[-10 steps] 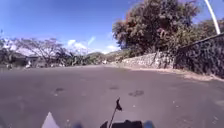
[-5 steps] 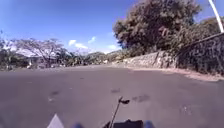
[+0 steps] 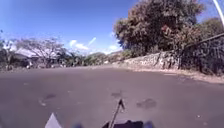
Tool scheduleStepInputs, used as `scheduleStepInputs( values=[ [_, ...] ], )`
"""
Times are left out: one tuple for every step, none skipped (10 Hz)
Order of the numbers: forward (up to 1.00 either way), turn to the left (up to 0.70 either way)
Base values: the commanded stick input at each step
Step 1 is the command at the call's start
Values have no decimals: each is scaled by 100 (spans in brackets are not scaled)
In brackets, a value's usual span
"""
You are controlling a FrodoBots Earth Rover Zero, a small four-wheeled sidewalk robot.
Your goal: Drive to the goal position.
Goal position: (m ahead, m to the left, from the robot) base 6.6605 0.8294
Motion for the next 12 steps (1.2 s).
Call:
scheduleStepInputs(
  values=[
    [50,0],
    [50,0],
    [50,0],
    [50,0],
    [50,0],
    [50,0],
    [50,0],
    [50,0],
    [50,0],
    [50,0],
    [50,0],
    [50,0]
  ],
)
